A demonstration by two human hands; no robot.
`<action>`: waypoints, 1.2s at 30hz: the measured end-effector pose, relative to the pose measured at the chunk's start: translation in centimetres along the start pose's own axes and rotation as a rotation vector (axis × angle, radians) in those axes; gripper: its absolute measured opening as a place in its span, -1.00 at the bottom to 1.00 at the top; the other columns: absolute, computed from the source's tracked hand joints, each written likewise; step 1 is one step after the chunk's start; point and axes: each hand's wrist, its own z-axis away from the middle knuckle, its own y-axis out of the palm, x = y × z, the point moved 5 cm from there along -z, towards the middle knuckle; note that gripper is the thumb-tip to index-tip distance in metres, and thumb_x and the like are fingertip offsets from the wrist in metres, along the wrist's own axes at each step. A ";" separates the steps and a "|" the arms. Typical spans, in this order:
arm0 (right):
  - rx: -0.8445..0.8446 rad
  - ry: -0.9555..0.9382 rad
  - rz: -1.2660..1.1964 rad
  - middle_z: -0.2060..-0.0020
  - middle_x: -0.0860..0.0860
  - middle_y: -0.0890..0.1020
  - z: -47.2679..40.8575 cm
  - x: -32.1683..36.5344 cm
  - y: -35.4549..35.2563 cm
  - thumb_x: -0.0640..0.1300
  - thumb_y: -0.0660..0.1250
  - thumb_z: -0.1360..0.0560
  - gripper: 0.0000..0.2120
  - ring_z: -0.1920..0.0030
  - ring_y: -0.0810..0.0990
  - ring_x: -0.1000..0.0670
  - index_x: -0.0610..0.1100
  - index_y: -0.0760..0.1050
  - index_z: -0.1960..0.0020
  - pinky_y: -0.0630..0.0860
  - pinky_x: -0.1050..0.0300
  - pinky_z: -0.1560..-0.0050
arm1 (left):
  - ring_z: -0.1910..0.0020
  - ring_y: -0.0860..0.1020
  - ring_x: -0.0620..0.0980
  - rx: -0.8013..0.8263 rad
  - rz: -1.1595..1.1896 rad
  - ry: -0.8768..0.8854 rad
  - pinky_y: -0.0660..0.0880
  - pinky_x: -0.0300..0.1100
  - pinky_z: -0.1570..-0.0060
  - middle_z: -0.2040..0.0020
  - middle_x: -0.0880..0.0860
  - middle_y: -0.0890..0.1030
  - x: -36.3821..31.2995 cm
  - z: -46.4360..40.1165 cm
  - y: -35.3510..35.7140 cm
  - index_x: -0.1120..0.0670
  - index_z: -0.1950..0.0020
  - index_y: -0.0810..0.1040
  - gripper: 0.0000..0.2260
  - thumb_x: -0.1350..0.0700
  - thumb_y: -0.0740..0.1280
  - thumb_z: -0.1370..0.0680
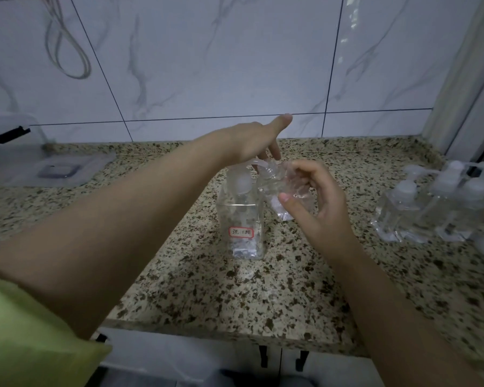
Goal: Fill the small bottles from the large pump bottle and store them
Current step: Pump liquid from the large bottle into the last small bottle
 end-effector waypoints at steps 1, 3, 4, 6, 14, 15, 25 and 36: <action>0.002 -0.002 -0.001 -0.03 0.33 0.54 0.0 0.0 0.0 -0.06 0.39 -0.52 -0.67 -0.09 0.54 0.17 -0.06 0.47 -0.26 0.47 0.26 -0.13 | -0.15 0.53 0.08 0.005 0.005 0.001 0.36 0.12 -0.34 -0.11 0.07 0.65 0.0 0.1 0.0 -0.03 -0.05 0.69 -0.28 -0.39 -0.18 -0.60; 0.009 -0.007 -0.003 -0.02 0.32 0.55 -0.1 0.0 0.2 -0.07 0.39 -0.52 -0.67 -0.08 0.54 0.19 -0.06 0.47 -0.26 0.46 0.29 -0.12 | -0.15 0.53 0.09 0.011 0.016 -0.008 0.36 0.13 -0.35 -0.11 0.07 0.65 0.0 0.2 0.0 -0.02 -0.03 0.69 -0.28 -0.38 -0.18 -0.60; 0.011 -0.013 -0.003 -0.02 0.31 0.55 -0.1 0.1 0.2 -0.08 0.39 -0.52 -0.67 -0.07 0.54 0.20 -0.07 0.47 -0.25 0.46 0.29 -0.12 | -0.17 0.53 0.09 0.021 0.009 -0.010 0.34 0.14 -0.37 -0.11 0.07 0.63 0.0 0.1 0.1 0.00 -0.02 0.68 -0.28 -0.38 -0.18 -0.60; 0.006 -0.009 -0.016 -0.04 0.20 0.58 0.0 0.2 0.2 -0.08 0.39 -0.51 -0.67 -0.07 0.55 0.15 -0.07 0.47 -0.25 0.50 0.23 -0.12 | -0.22 0.51 0.08 0.045 -0.020 -0.004 0.30 0.15 -0.40 -0.11 0.06 0.59 -0.1 0.1 0.3 0.01 0.00 0.67 -0.29 -0.36 -0.18 -0.61; 0.040 -0.001 -0.008 -0.01 0.27 0.55 -0.1 0.0 0.2 -0.05 0.36 -0.54 -0.72 -0.07 0.53 0.11 -0.02 0.46 -0.23 0.51 0.13 -0.13 | -0.21 0.48 0.06 0.064 -0.036 -0.013 0.27 0.05 -0.35 -0.11 0.05 0.56 -0.1 0.1 0.5 0.02 -0.03 0.66 -0.30 -0.36 -0.18 -0.61; 0.038 0.001 -0.012 -0.01 0.26 0.55 -0.1 0.0 0.2 -0.06 0.36 -0.54 -0.72 -0.07 0.53 0.11 -0.02 0.46 -0.24 0.51 0.11 -0.14 | -0.20 0.49 0.06 0.072 -0.028 -0.006 0.29 0.05 -0.35 -0.10 0.05 0.58 -0.1 0.2 0.5 0.02 -0.02 0.66 -0.29 -0.37 -0.17 -0.61; 0.017 0.005 -0.017 -0.01 0.18 0.56 0.0 0.0 0.1 -0.06 0.37 -0.52 -0.70 -0.07 0.53 0.11 -0.05 0.47 -0.23 0.49 0.19 -0.14 | -0.23 0.48 0.06 0.034 -0.067 -0.034 0.27 0.03 -0.33 -0.29 0.10 0.54 -0.1 0.0 0.3 0.04 -0.14 0.67 -0.28 -0.36 -0.17 -0.62; 0.033 -0.009 -0.004 -0.04 0.09 0.57 0.0 0.2 0.2 -0.09 0.37 -0.54 -0.71 -0.08 0.53 0.15 -0.10 0.47 -0.24 0.46 0.26 -0.14 | -0.20 0.54 0.06 0.103 -0.006 -0.009 0.29 0.12 -0.41 -0.19 0.11 0.61 0.0 -0.1 0.6 -0.04 0.07 0.65 -0.38 -0.38 -0.09 -0.60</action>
